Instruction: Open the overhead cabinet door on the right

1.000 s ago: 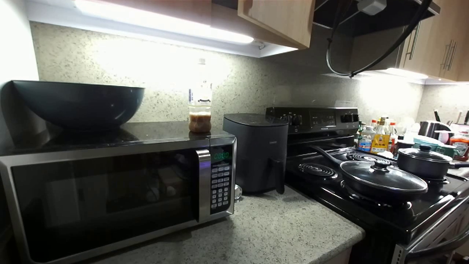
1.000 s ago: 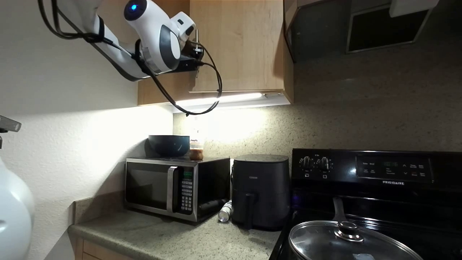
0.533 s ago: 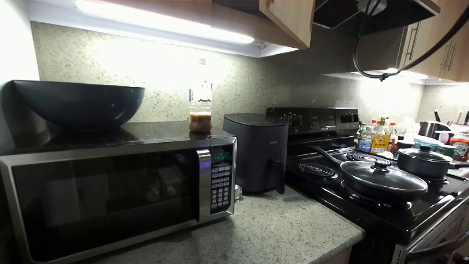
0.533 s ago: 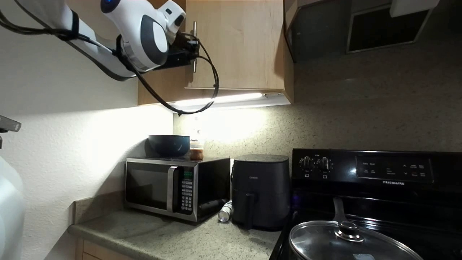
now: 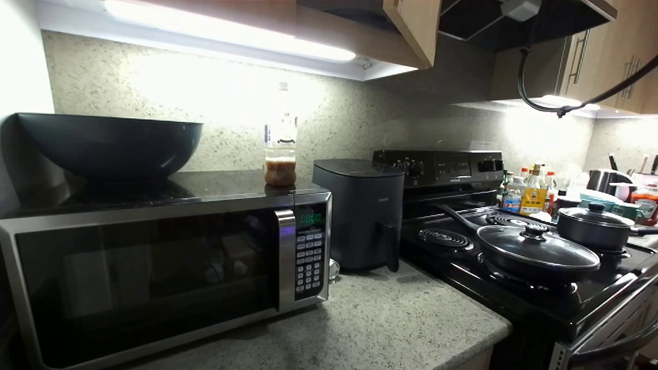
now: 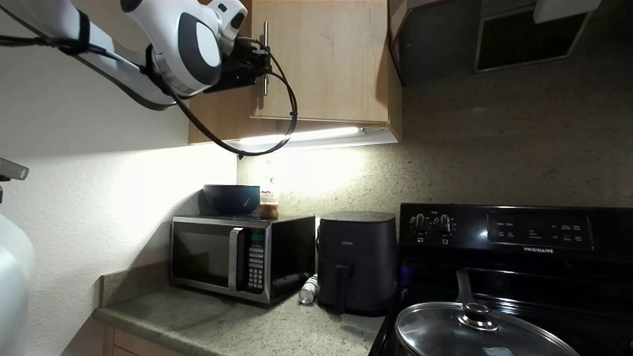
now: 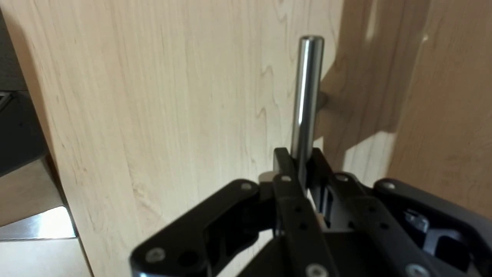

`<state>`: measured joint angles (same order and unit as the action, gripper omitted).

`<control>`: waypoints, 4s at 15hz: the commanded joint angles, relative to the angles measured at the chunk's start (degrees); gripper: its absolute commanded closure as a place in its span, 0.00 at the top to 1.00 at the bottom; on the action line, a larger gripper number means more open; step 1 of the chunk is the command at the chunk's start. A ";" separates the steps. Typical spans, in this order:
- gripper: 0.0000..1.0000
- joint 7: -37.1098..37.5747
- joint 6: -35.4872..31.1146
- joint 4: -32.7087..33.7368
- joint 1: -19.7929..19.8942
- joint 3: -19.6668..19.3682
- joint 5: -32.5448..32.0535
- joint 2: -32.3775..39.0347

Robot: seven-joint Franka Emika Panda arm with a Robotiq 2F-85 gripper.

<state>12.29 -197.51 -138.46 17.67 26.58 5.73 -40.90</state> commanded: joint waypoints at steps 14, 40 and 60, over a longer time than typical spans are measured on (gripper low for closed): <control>0.06 -0.02 -1.50 -12.35 8.17 -1.82 8.83 -19.33; 0.91 1.14 -0.92 -14.94 21.05 1.71 10.11 -26.48; 1.00 1.36 -0.85 -13.50 16.18 1.95 8.90 -26.77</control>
<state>14.21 -197.71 -150.67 36.92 28.54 14.53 -67.21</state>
